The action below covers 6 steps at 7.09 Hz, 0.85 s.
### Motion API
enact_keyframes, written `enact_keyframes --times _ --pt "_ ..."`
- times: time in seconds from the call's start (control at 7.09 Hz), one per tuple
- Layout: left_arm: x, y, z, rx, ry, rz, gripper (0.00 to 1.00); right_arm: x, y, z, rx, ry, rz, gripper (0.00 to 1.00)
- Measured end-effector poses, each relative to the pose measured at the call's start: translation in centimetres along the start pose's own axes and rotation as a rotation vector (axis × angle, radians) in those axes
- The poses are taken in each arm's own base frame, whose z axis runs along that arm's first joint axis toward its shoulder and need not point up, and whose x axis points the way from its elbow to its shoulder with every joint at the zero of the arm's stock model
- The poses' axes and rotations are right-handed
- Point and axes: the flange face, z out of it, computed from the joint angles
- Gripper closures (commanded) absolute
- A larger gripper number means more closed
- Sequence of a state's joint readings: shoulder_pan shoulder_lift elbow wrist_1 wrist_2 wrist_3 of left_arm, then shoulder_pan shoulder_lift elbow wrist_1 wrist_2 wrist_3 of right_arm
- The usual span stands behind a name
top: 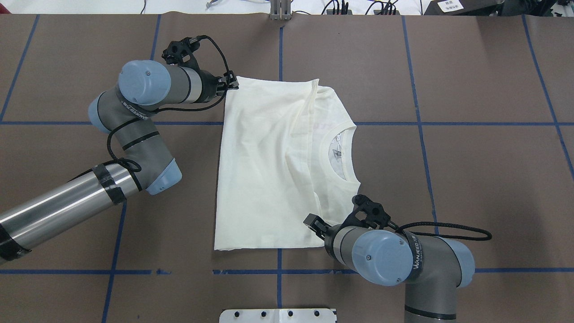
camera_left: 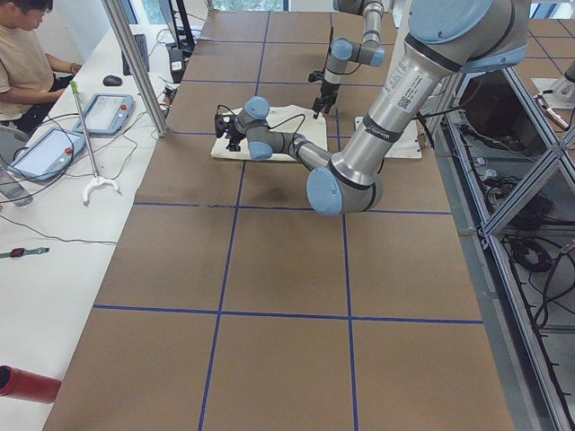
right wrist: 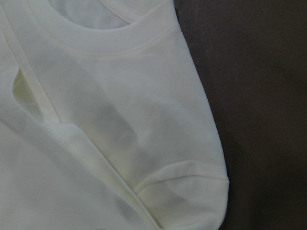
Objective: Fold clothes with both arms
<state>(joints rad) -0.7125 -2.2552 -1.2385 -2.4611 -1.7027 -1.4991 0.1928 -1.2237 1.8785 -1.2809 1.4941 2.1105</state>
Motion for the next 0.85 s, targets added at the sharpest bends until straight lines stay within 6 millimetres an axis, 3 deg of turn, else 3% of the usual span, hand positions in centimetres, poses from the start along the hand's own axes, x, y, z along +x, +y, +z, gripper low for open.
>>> enact_keyframes --times 0.14,0.28,0.42,0.85 --pt "-0.13 0.07 -0.22 0.000 0.002 0.000 0.49 0.00 0.06 0.40 0.003 0.005 -0.001 0.06" --pt "-0.30 0.16 -0.38 -0.001 0.003 0.000 0.49 0.05 0.13 0.72 0.005 0.010 -0.001 0.37" --pt "-0.36 0.21 -0.47 -0.001 0.004 0.000 0.49 0.05 0.18 0.82 0.005 0.012 0.001 0.99" --pt "-0.41 0.26 -0.51 -0.002 0.004 0.000 0.49 -0.07 0.29 0.55 -0.001 0.006 0.050 1.00"
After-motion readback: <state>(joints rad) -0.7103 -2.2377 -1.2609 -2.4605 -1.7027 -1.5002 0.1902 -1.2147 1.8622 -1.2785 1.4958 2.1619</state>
